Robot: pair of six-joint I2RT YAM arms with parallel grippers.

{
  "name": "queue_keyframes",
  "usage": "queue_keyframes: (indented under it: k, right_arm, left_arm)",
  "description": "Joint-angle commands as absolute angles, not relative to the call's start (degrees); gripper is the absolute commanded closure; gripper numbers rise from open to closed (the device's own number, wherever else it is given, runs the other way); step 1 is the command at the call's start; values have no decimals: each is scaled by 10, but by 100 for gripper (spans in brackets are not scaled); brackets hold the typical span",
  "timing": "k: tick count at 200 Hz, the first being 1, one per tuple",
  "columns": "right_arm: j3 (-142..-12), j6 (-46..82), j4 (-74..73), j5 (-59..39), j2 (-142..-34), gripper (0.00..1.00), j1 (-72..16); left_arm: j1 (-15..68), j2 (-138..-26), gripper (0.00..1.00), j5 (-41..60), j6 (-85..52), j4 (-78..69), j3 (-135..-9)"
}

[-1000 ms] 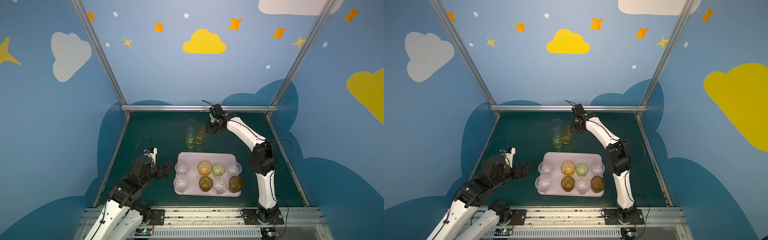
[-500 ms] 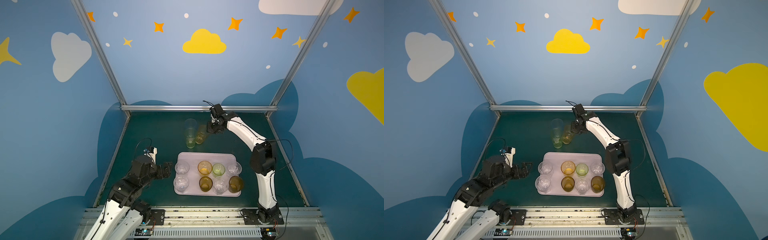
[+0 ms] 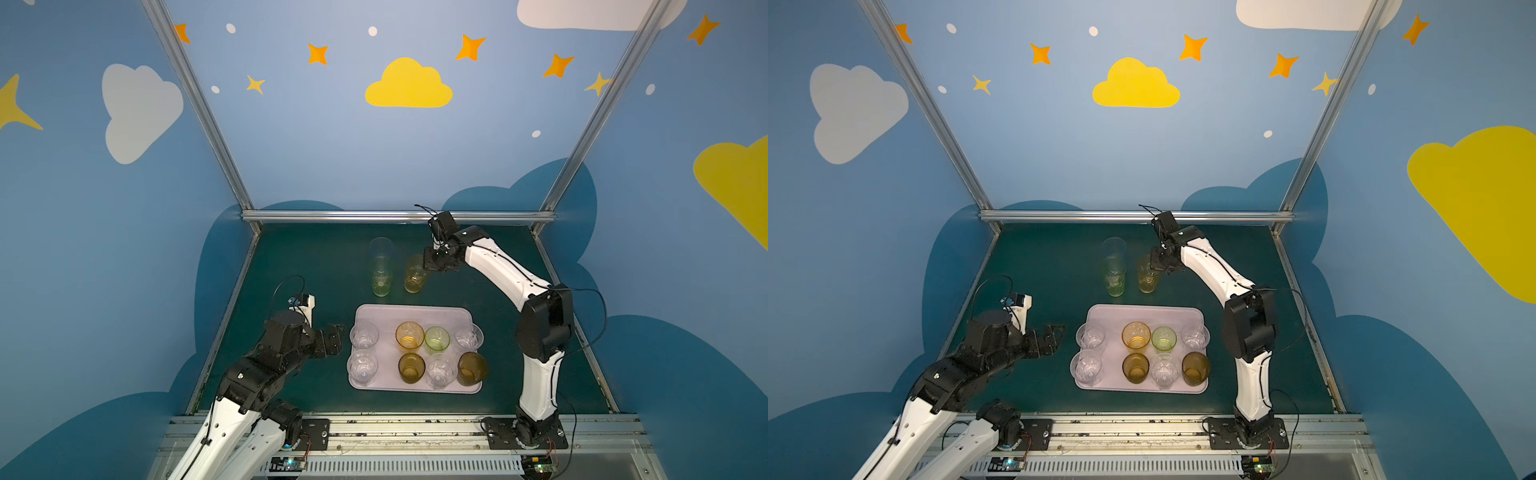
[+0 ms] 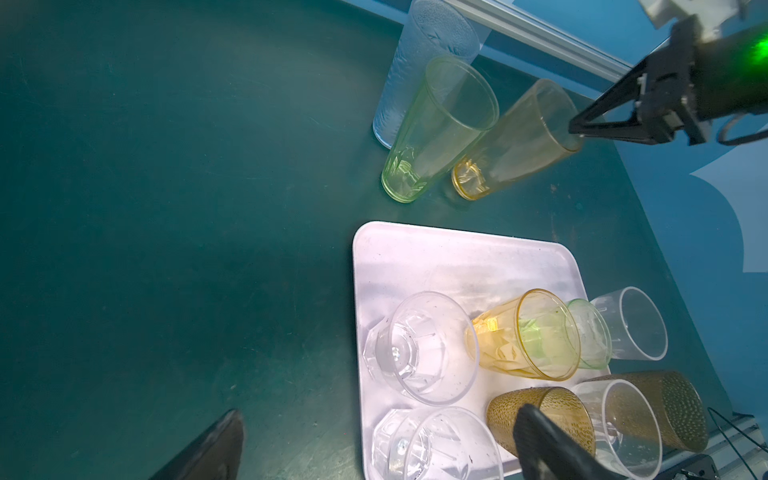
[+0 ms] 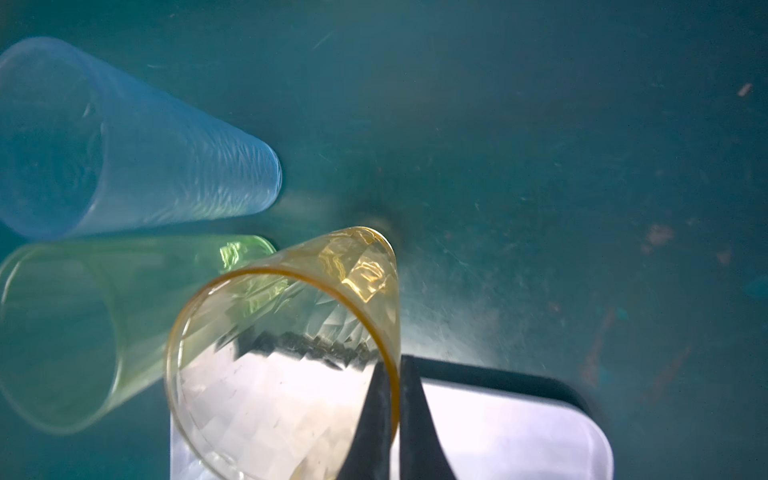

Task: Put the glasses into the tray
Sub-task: 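Grasp the amber glass rim with the right gripper and lift, then carry the amber glass with the right gripper over the tray's far corner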

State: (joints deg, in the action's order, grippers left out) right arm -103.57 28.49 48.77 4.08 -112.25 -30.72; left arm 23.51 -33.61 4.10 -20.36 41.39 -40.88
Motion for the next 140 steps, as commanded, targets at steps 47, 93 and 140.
queue_keyframes:
  k: [47, 93, 140]
  right_arm:
    - [-959, 287, 471, 65, -1005, 100, -301]
    - [-896, 286, 471, 70, -926, 100, -297]
    - [-838, 286, 473, 72, -831, 100, -294]
  left_arm:
    - [233, -323, 0, 32, -206, 414, -407]
    - [234, -329, 0, 39, -206, 416, -408]
    - [235, -326, 0, 36, -207, 416, -407]
